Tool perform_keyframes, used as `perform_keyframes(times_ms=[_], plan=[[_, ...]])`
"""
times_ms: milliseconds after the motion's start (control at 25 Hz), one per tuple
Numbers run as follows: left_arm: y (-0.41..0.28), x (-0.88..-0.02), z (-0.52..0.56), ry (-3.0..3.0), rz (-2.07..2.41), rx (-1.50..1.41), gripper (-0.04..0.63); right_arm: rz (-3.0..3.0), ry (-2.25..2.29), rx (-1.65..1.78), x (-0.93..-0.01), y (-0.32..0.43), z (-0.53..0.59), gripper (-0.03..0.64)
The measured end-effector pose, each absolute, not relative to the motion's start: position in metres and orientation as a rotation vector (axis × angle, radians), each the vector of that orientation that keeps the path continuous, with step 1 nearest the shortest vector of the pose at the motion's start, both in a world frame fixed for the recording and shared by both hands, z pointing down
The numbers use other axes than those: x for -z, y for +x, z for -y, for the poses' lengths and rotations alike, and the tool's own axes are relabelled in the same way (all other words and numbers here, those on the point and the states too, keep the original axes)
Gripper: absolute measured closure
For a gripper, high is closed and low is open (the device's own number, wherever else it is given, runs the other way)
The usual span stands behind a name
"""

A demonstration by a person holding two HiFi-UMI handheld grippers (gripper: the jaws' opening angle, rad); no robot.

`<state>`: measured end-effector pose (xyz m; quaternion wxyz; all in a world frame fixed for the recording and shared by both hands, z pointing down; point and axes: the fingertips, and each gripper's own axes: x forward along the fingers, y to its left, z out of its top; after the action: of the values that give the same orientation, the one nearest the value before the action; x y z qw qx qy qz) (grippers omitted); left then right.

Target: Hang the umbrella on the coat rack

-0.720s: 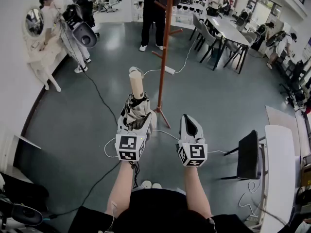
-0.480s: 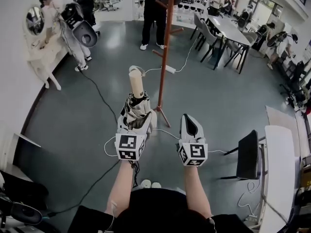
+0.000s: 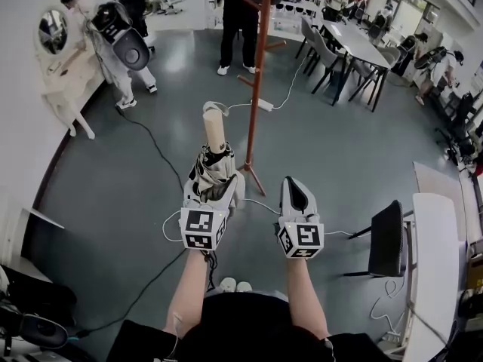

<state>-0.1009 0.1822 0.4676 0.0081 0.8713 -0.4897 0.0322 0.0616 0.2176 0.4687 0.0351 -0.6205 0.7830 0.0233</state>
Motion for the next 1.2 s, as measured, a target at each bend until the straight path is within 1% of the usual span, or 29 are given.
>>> perform_keyframes(times_ms=[240, 520, 800, 1000, 1200], plan=[[-0.104, -0.475, -0.174, 2.723, 1.504, -0.099, 0.299, -2.392, -1.908, -0.056, -0.473, 0.059, -0.211, 0.609], [-0.119, -0.473, -0.157, 2.742, 1.443, -0.087, 0.299, -2.395, -1.929, -0.058, -0.472, 0.033, -0.194, 0.609], [-0.121, -0.480, -0.141, 2.744, 1.425, -0.091, 0.299, -2.397, -1.938, -0.036, -0.485, 0.031, -0.182, 0.609], [-0.116, -0.492, -0.105, 2.731, 1.434, -0.097, 0.299, -2.404, -1.923, -0.009, -0.498, 0.039, -0.143, 0.609], [-0.098, -0.502, -0.046, 2.711, 1.444, -0.118, 0.299, -2.438, -1.887, 0.008, -0.506, 0.054, -0.076, 0.609]])
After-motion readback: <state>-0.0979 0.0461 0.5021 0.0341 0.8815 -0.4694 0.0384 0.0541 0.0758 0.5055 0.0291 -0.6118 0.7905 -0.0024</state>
